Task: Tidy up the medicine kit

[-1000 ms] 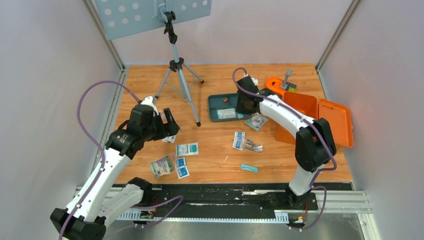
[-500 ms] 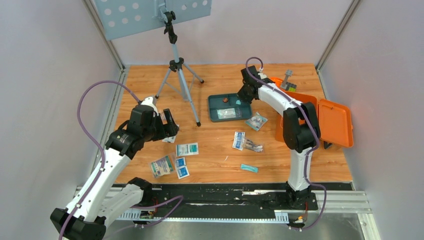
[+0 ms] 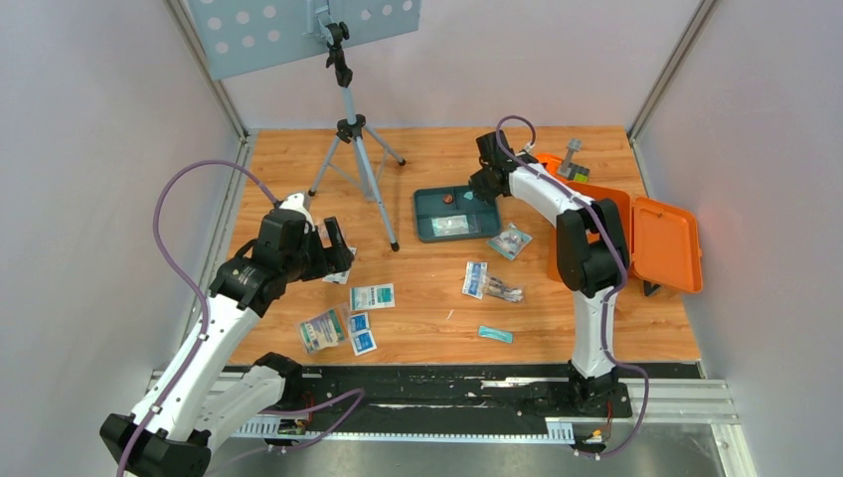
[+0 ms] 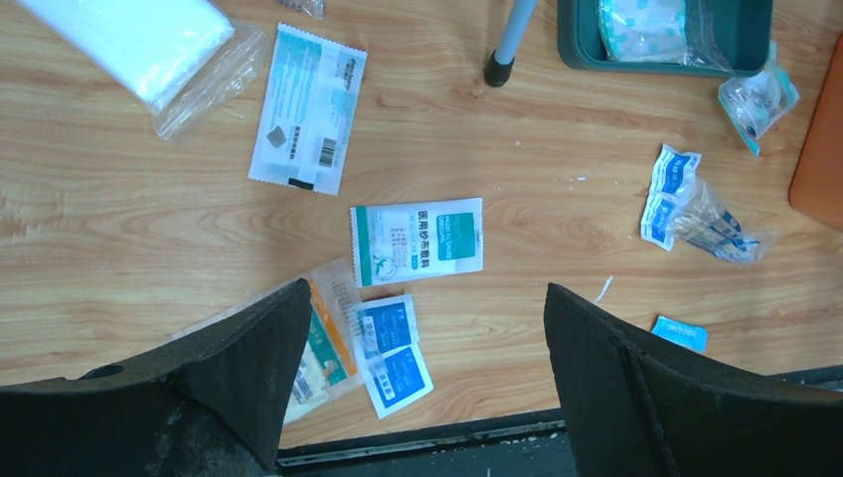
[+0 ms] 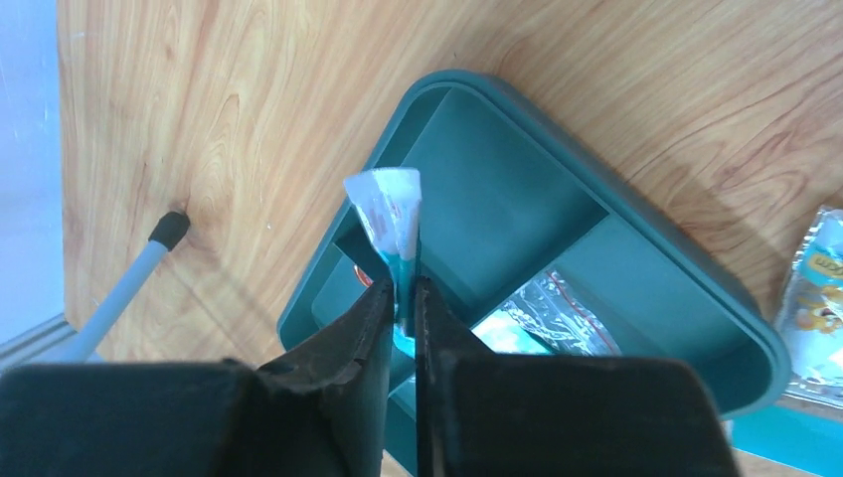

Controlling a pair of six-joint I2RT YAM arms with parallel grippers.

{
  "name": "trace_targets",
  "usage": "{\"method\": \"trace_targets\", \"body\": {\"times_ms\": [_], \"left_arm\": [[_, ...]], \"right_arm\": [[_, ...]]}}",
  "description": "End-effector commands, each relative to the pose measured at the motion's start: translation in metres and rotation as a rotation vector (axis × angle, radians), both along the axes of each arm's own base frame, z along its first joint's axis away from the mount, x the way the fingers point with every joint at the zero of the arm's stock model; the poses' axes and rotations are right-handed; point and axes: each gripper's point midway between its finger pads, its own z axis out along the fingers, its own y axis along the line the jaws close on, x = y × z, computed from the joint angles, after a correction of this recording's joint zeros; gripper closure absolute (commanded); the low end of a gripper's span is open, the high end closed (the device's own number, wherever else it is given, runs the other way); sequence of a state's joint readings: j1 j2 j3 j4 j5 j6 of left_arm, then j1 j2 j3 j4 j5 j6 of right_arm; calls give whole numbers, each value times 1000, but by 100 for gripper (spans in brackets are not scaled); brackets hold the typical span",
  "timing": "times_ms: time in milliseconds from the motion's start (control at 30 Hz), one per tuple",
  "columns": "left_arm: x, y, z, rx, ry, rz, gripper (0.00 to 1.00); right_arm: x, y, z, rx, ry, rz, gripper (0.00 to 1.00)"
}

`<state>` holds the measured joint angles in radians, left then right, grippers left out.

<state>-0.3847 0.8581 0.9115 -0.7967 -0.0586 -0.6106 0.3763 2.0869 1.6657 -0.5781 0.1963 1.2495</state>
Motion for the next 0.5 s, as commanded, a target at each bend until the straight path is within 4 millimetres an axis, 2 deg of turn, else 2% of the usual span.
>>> {"method": "trace_targets", "body": {"times_ms": [0, 67, 167, 367, 467], "left_arm": [[2, 6, 16, 15, -52, 7, 5], [1, 7, 16, 19, -53, 8, 5], [-1, 9, 18, 25, -56, 12, 5], [-2, 10, 18, 26, -56, 11, 5], [-2, 8, 18, 20, -58, 6, 5]], "right_arm": [[17, 7, 5, 66, -33, -78, 83], [17, 7, 5, 80, -28, -102, 70], [21, 9, 11, 87, -44, -92, 57], [20, 12, 33, 57, -102, -2, 57], [15, 11, 58, 8, -170, 78, 58]]}}
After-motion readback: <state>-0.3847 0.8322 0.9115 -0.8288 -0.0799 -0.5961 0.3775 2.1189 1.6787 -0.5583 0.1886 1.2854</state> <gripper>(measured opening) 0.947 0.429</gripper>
